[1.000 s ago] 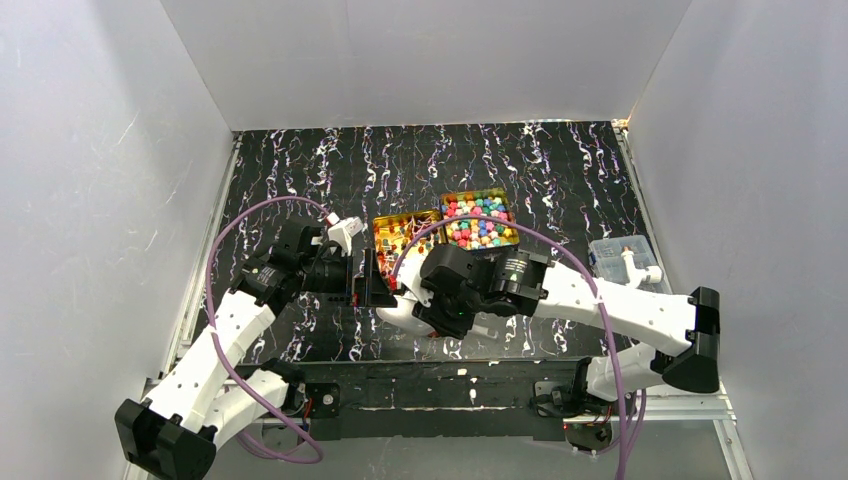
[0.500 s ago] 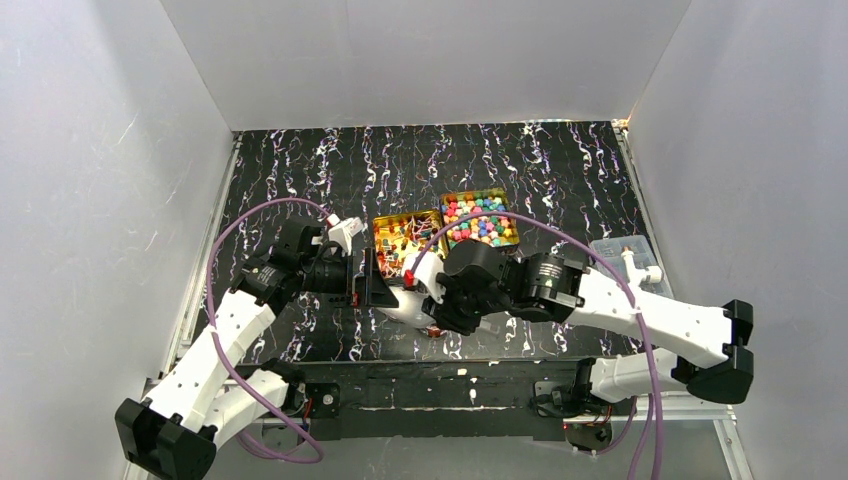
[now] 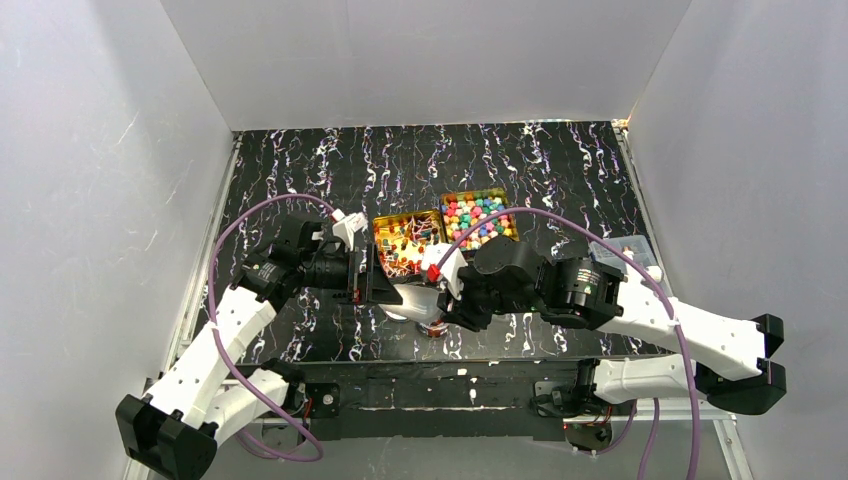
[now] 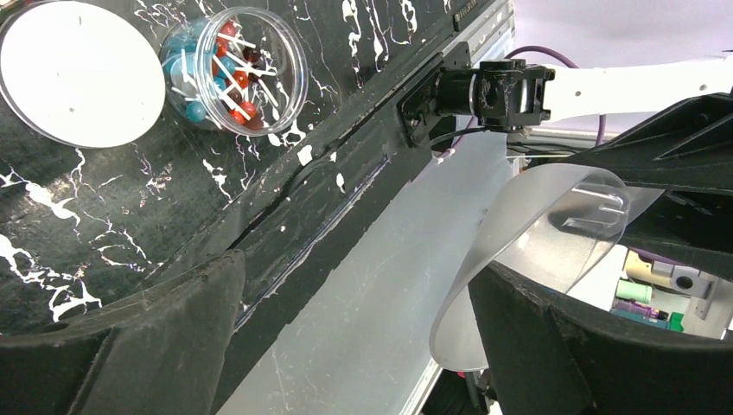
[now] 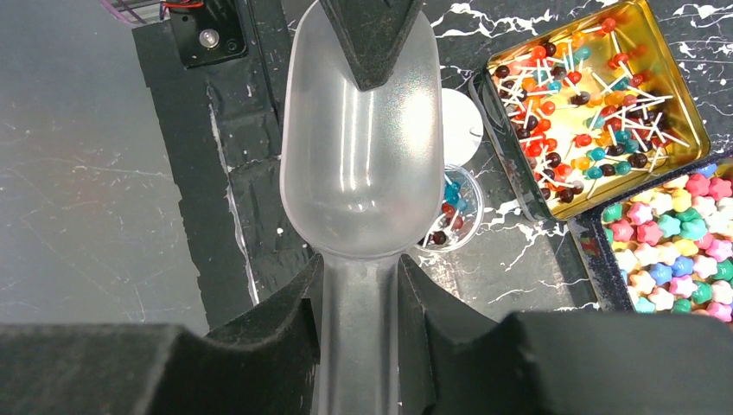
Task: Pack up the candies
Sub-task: Adjust the spatula.
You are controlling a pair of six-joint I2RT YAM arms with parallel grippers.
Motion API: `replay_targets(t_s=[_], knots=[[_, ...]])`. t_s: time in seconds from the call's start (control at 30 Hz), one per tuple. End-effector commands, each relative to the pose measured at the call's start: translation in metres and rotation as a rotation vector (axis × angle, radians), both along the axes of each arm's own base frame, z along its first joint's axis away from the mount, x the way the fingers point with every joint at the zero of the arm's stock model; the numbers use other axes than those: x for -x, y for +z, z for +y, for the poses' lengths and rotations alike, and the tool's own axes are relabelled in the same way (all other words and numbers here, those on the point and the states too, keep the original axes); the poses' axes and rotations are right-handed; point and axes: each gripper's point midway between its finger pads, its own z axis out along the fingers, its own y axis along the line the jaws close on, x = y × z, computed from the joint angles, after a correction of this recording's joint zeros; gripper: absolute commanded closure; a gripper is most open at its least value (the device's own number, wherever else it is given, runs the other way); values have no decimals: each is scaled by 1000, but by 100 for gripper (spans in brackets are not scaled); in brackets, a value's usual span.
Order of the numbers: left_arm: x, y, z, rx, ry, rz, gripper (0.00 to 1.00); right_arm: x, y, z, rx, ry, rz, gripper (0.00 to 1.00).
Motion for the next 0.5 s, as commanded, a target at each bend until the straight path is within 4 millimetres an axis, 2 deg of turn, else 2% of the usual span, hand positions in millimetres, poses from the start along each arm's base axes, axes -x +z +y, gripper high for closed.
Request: replay_targets(t_s=[0.0,0.27,0.47], knots=[[-3,0,5,-36,12,-18,1,-11,51,20,-191,-26,-77,99],[-19,13,10,-71,89,-80,1,-22,27,16,-81,-71,-93,99],[-35,11,41,-246,219,-160,1,-43,9,10,51,-163,-133,99]])
